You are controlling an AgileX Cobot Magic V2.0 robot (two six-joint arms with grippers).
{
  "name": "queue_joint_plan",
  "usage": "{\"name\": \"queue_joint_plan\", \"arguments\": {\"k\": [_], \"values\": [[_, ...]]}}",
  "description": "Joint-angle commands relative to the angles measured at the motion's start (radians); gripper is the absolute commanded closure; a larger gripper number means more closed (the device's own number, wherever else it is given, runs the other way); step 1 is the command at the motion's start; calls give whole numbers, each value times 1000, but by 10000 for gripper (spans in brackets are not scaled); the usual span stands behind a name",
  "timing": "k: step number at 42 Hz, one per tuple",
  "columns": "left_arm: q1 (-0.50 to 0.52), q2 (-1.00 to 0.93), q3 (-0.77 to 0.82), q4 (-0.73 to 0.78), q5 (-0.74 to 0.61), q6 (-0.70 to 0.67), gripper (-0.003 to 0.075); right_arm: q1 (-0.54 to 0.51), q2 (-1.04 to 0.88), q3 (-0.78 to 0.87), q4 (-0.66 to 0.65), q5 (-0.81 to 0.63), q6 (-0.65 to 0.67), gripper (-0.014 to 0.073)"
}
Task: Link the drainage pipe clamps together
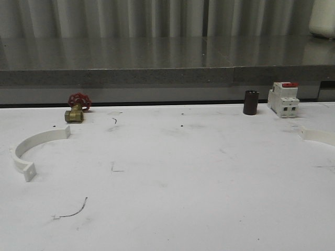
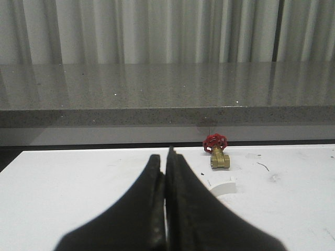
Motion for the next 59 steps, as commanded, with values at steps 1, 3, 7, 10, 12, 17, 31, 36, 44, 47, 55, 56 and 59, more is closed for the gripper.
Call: {"name": "queue_joint_plan", "arguments": {"k": [1,3,7,10,12,17,31,36,44,47,55,56,59], "values": [[1,-9,22,-9,-85,0,741,-6,-17,-4,-2,-80,-3,713],[1,-9,22,-9,-85,0,741,-6,-17,-4,-2,-80,-3,713],[1,-9,22,-9,-85,0,741,-6,-17,-4,-2,-80,-3,713],[1,-9,22,-9,-85,0,741,-6,-17,-4,-2,-80,-3,713],[1,-9,22,-9,-85,0,741,-6,-17,-4,-2,-80,-3,713],[1,-9,22,-9,-85,0,741,-6,-17,-4,-2,-80,-3,713],[1,-9,22,-9,-90,0,741,-6,-17,-4,-2,-80,-3,713],[1,-9,22,-9,-111,0,741,-6,-17,-4,1,-109,-3,713],[1,-9,-71,-46,-111,0,741,-6,-17,-105,15,6,-3,713],[1,-5,-149,-46,-85,0,741,-6,-16,-177,15,67,-3,713],[1,82,-408,-42,128,0,741,-6,60,-394,15,222,-3,713],[1,98,-436,-42,155,0,741,-6,81,-432,15,239,-3,713],[1,169,-538,-42,247,0,741,-6,145,-503,15,281,-3,713]]}}
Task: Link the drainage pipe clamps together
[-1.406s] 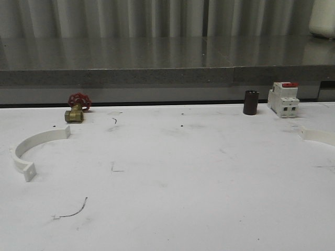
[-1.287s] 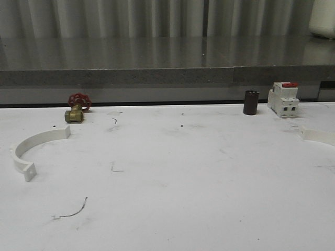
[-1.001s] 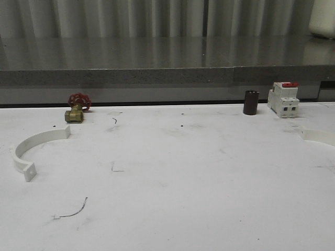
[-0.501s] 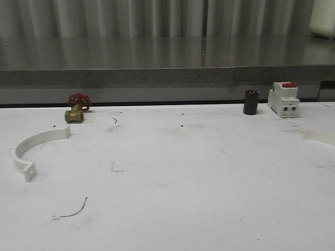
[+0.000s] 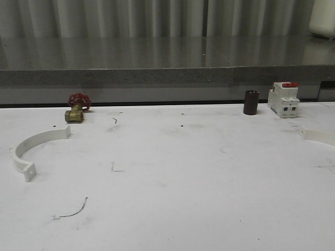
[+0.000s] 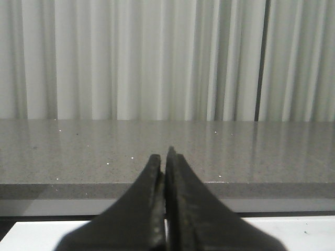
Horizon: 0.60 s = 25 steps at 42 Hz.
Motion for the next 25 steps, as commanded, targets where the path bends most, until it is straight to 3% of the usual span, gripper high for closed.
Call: {"name": "queue_joint_plan", "arguments": {"k": [1,8,25], "values": [[1,92,-130,-6,49,0,741,-6,93,-121,1,-9,-3,713],[1,243,-266,-6,188,0,741,-6,251,-253,1,141,-3,713],[1,445,-258,-8,219,0,741,-6,498,-263,1,253,-3,713]]}}
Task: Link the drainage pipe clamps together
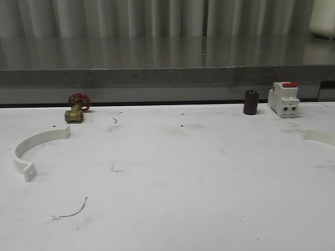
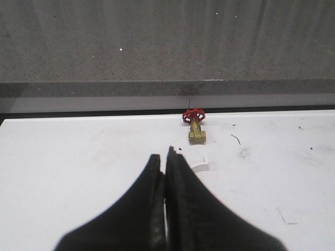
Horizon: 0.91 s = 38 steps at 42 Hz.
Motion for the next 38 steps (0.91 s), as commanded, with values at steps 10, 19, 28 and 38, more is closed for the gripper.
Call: {"name": "queue_joint_plan", "arguments": {"k": [10,19,28,38], "values": [[1,94,-25,10,-69,0,707,-6,52,-33,1,-54,-3,590],[1,132,-25,19,-60,0,371,-6,52,-33,1,-54,-3,286],[-47,253,-40,16,-42,0,301,-6,52,-33,1,-54,-3,283],[-93,514,-126,16,52,0,301,-6,52,-33,1,-55,-3,283]]}}
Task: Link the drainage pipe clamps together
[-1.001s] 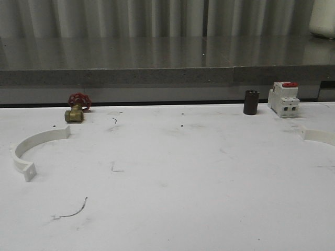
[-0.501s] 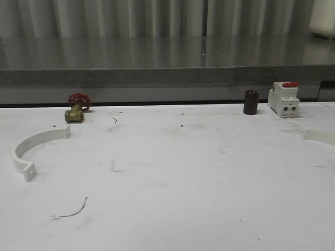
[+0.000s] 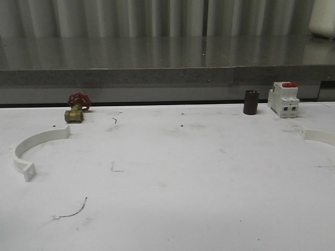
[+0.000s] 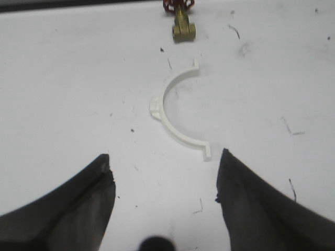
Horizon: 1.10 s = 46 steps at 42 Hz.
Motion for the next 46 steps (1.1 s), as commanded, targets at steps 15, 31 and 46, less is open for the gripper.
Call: {"name": "queue_joint_plan", "arguments": {"k": [15,31,46], "values": [[-9,455,-227,-21,-2,0,301,-6,9,-33,1,-65,-3,283],[-9,757,-404,-31,-30,0,301,-6,9,-33,1,-65,-3,283],[-9,908,-517,-28,-25,0,302,-6,9,-33,1,-65,-3,283]]}}
